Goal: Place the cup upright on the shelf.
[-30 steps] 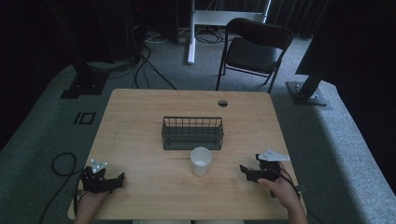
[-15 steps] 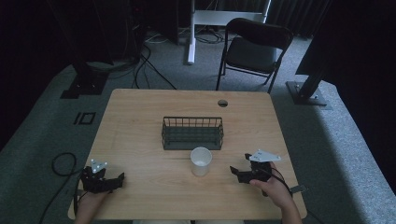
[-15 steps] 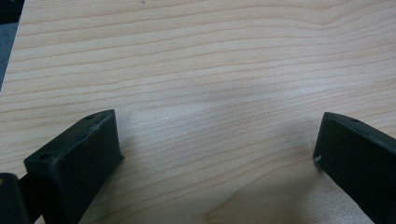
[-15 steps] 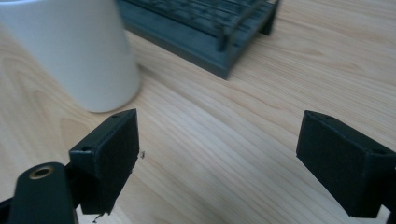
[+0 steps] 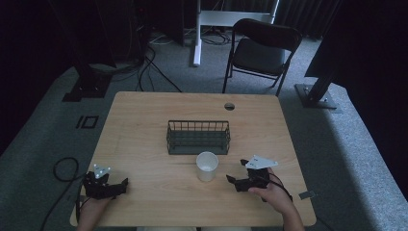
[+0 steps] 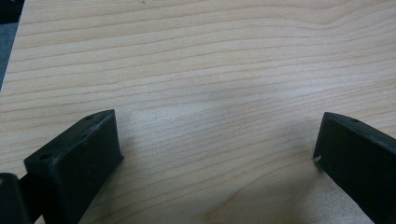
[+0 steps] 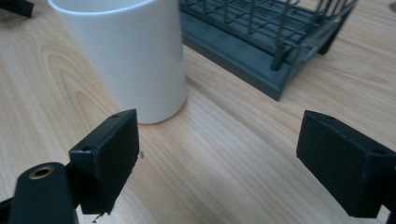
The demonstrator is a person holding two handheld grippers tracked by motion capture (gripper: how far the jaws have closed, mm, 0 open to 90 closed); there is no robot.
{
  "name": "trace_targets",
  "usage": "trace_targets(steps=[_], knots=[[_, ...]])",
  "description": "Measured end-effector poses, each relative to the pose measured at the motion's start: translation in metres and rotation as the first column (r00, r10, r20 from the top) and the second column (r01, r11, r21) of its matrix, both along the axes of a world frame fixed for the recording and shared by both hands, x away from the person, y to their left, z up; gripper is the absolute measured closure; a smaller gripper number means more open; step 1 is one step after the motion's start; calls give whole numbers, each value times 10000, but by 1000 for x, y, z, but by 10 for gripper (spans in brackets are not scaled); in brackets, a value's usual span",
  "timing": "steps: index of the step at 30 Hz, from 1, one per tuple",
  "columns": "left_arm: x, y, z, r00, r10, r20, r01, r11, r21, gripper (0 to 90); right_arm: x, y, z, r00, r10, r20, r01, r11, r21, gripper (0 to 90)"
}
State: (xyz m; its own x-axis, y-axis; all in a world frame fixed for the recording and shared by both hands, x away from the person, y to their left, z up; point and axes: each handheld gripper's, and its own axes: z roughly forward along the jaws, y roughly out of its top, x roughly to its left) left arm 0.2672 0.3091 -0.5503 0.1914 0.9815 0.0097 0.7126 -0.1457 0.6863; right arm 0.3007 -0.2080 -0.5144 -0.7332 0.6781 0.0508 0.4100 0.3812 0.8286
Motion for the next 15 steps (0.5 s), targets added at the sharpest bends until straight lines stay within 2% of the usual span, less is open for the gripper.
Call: trace_targets(steps=[6, 15], knots=[[0, 0, 0, 10000, 0, 0, 0, 10000, 0, 7, 0, 10, -1, 9997, 255, -47, -254, 9996, 84, 128], [0, 0, 0, 10000, -1, -2, 1, 10000, 2, 7, 0, 26, -2, 9975, 703, 120, -704, 9974, 117, 128]])
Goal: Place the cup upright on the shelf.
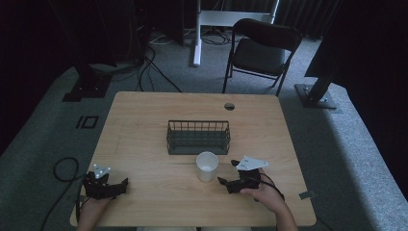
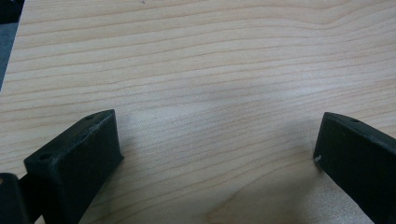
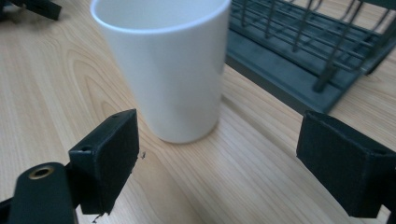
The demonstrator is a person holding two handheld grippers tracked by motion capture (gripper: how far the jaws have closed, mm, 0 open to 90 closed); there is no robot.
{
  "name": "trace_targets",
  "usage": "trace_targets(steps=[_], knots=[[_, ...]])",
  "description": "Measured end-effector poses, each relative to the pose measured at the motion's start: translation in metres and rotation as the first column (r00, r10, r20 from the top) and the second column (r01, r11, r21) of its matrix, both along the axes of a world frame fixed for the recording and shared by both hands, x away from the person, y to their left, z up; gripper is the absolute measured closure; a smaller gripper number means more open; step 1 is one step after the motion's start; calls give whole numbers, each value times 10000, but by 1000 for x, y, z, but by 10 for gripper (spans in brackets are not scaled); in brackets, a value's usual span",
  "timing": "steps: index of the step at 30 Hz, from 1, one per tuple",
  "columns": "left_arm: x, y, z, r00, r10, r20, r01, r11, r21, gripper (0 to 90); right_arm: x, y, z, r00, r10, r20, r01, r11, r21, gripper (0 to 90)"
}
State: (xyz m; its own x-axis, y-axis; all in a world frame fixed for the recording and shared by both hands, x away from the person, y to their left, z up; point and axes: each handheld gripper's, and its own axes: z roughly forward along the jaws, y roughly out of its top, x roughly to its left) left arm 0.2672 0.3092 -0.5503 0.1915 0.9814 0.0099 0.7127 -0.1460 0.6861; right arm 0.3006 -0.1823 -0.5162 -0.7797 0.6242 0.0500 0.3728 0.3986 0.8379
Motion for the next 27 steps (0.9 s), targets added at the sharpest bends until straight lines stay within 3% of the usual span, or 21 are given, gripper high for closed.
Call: trace_targets(steps=[15, 27], knots=[[0, 0, 0, 10000, 0, -1, 0, 10000, -1, 7, 2, 22, 1, 9986, 491, 208, -496, 9985, 244, 125], [0, 0, 0, 10000, -2, -1, 2, 10000, 0, 7, 7, 38, 1, 9977, 571, 363, -588, 9972, 459, 120]])
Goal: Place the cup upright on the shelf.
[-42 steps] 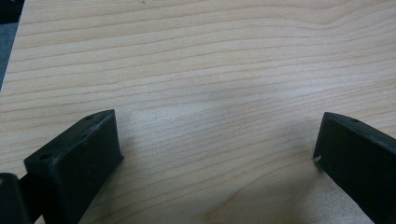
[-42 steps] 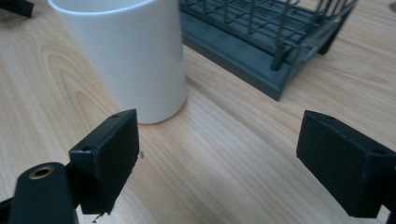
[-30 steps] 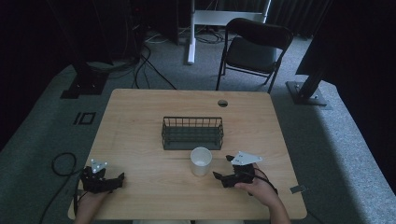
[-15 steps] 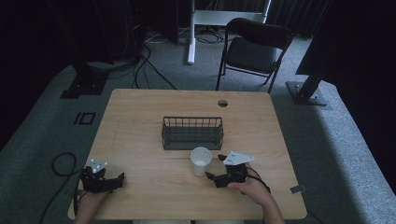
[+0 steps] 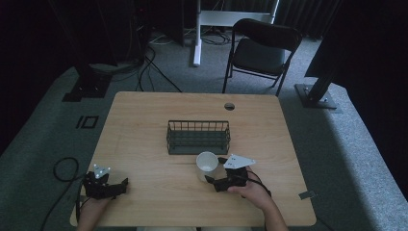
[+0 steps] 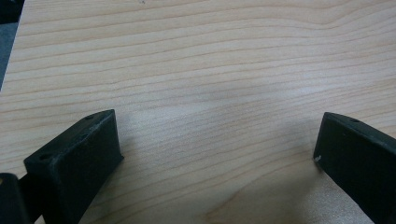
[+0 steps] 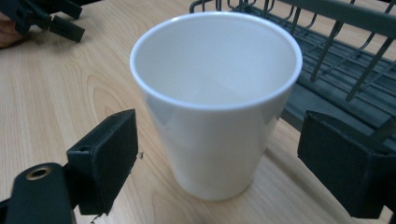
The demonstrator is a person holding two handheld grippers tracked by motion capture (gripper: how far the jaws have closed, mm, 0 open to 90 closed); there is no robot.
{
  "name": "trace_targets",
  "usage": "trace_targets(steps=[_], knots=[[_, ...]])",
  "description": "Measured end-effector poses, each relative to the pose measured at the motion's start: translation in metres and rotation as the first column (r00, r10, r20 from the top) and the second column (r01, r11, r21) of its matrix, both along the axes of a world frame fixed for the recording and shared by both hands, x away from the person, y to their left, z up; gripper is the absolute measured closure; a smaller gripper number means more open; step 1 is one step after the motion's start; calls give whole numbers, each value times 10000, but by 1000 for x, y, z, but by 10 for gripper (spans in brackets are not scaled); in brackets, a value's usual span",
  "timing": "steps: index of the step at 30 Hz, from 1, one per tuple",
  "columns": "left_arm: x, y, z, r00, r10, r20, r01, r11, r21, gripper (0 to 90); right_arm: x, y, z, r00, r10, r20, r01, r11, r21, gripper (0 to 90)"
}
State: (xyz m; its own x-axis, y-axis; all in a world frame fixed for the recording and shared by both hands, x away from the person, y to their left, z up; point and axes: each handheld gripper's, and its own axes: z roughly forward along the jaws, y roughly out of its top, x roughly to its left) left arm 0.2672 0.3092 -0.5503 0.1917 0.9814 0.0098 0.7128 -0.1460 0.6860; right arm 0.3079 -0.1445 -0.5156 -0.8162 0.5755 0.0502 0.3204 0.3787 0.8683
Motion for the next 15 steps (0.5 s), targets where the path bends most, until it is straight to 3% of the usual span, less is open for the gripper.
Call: trace_targets(steps=[9, 15], knots=[[0, 0, 0, 10000, 2, 2, -2, 10000, -4, 7, 6, 9, 1, 9997, -88, 234, 76, 9987, 500, 114], [0, 0, 0, 10000, 4, 4, -4, 10000, -5, 7, 8, 12, 1, 9994, -80, 337, 60, 9982, 590, 114]])
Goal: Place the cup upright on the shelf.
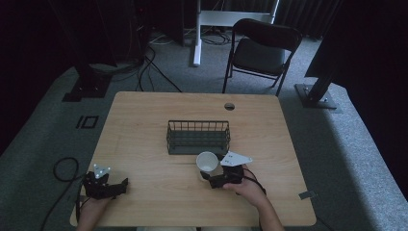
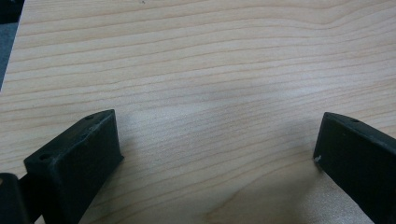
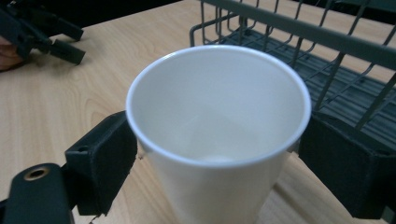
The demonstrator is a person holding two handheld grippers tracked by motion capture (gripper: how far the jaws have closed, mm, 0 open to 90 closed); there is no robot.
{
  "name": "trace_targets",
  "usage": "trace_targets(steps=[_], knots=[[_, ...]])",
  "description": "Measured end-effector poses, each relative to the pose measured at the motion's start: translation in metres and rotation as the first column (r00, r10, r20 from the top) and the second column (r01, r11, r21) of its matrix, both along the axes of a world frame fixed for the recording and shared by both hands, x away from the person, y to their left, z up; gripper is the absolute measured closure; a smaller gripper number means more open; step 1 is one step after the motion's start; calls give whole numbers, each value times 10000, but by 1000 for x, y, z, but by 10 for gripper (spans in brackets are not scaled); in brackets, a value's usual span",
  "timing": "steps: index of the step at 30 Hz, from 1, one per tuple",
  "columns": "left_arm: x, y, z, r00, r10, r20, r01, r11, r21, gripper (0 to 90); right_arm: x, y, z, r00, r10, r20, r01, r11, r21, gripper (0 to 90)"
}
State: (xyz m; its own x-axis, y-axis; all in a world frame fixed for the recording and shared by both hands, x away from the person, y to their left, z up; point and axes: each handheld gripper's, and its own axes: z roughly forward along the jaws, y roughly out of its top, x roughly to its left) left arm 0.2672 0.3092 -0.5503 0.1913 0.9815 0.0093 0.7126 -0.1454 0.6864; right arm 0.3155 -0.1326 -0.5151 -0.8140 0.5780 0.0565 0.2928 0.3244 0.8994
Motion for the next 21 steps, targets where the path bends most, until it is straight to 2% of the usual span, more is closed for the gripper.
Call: trace_targets(steps=[21], knots=[[0, 0, 0, 10000, -6, -4, 6, 10000, 6, 7, 4, 8, 1, 9998, -121, 137, 114, 9986, 508, 117]])
